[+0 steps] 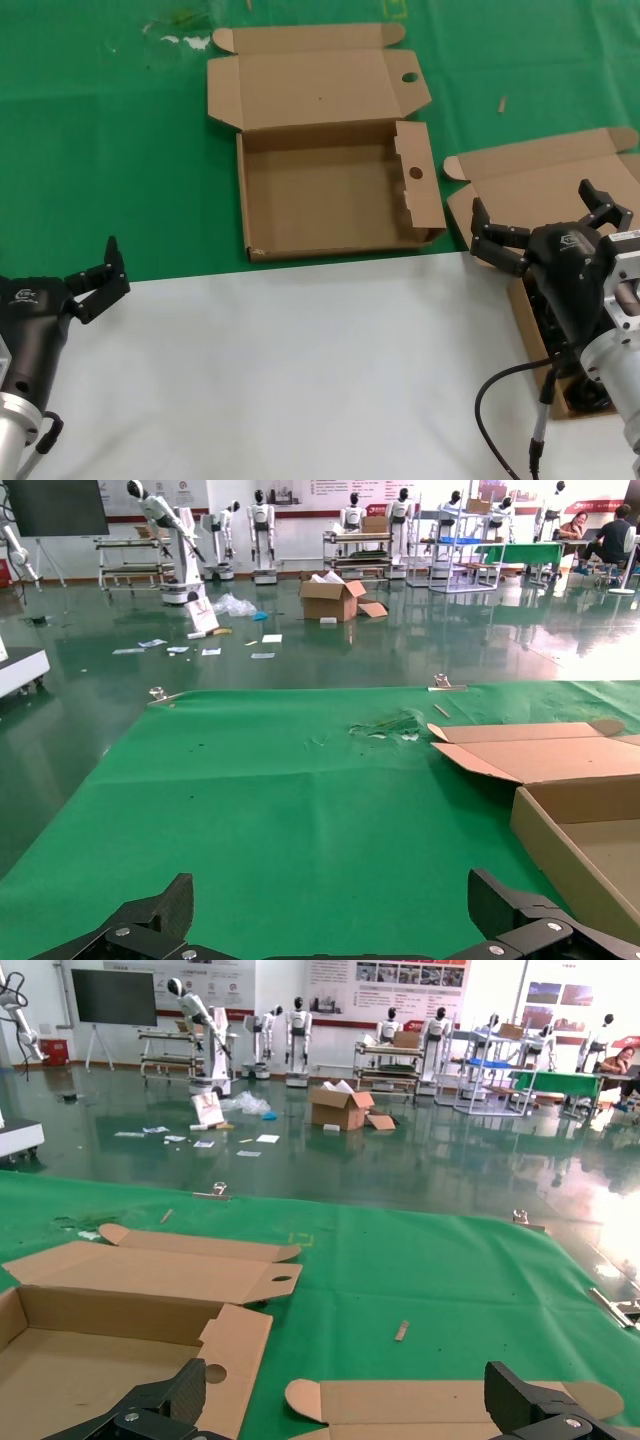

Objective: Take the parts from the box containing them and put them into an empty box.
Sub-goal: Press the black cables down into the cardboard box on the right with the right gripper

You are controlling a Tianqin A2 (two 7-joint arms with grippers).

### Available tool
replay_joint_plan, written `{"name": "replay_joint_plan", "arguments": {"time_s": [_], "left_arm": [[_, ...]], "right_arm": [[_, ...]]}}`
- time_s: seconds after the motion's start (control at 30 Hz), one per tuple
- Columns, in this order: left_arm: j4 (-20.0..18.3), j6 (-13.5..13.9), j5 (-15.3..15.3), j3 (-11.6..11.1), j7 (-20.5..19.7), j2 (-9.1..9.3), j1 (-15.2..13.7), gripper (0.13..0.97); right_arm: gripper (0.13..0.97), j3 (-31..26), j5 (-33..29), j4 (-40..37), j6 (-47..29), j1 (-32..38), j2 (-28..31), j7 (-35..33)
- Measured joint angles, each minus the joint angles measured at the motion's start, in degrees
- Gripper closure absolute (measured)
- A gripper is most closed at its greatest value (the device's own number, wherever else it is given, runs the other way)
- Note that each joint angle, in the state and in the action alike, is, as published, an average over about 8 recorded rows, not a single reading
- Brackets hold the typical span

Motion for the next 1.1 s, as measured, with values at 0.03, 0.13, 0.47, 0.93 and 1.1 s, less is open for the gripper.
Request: {"name": "replay_joint_plan", "arguments": {"time_s": [0.03,0.13,0.47,0.93,1.1], "left_arm": [[0.00,0.00,0.00,0.00,0.00,0.00,0.00,0.132],[0.00,0.00,0.00,0.00,0.00,0.00,0.00,0.132],[0.00,0.00,0.00,0.00,0.01,0.00,0.00,0.132],[0.00,0.00,0.00,0.00,0.01,0.00,0.00,0.176],[0.00,0.00,0.00,0.00,0.01,0.00,0.00,0.204]], "right_arm": [[0.129,0.00,0.00,0.00,0.00,0.00,0.00,0.00],[0.129,0.00,0.00,0.00,0.00,0.00,0.00,0.00],[0.129,0.00,0.00,0.00,0.00,0.00,0.00,0.00],[0.129,0.43,0.00,0.03,-0.33,-0.09,-0.34,-0.32],[0.129,2.75,0.15,0.18,-2.25,-0.56,-2.24,-2.25]]}}
